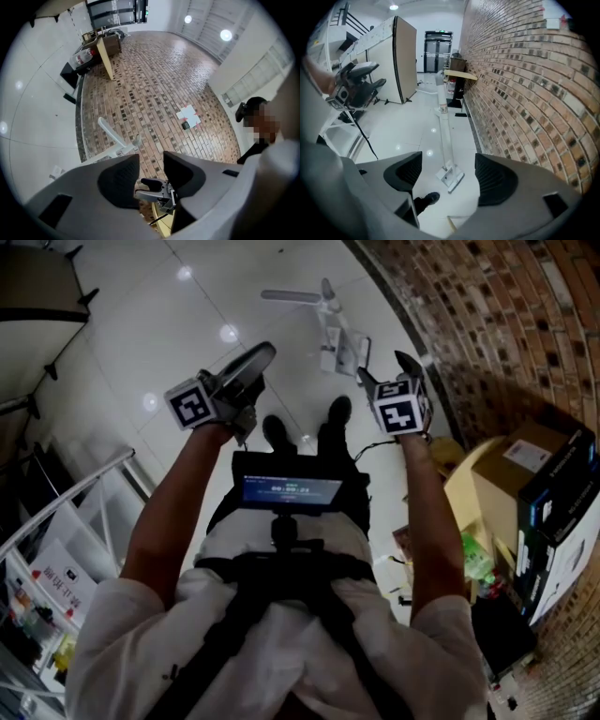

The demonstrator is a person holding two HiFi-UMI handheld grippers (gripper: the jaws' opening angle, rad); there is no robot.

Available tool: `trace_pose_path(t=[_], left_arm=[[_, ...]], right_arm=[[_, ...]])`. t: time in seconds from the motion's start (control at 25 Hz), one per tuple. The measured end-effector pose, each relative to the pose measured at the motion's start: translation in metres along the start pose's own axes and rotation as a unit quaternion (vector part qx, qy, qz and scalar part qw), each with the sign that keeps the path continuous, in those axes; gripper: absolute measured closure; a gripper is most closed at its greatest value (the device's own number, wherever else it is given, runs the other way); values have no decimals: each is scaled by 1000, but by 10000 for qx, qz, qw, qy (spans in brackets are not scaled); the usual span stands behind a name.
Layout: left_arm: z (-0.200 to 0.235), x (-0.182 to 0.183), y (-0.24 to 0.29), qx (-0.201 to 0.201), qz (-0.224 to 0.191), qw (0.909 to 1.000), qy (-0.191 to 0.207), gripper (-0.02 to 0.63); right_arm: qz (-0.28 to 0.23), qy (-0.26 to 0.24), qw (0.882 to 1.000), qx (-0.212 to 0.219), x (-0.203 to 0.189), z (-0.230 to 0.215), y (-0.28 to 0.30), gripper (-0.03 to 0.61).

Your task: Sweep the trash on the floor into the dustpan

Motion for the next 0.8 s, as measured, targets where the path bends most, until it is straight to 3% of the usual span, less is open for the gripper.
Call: trace_pose_path(t=[0.12,0.2,0.4,0.48,0.68,0.8], left_arm=[[-20,0,-11,-235,-110,9995,152,554],[-32,-3,-19,-325,-94,9992,233,597],[-61,-21,-36,-601,210,9964,554,614],[-74,-27,-40,-780,275,9941,695,614],[-90,-43,-56,-853,346,9918,882,614],[-97,-53,-63,-647,387,9923,983,614]], right_arm=[[-408,350,9984,175,5,10,-24,230],[-609,528,9964,278,5,19,-43,260],[-989,788,9916,257,0,43,-87,455],[-1062,911,9897,300,-6,53,-101,566],[-1317,1565,9761,736,-19,61,-129,575],[-1449,1534,9746,748,-20,60,-146,575]])
Point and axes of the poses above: the fingertips, and each gripper's own axes: y forward along the fingers, z to its left, x out of its top, the point moved 3 cm from there along -y, backward along the fingers, and after that the axes turned 10 degrees about z, right-handed, at the moved point
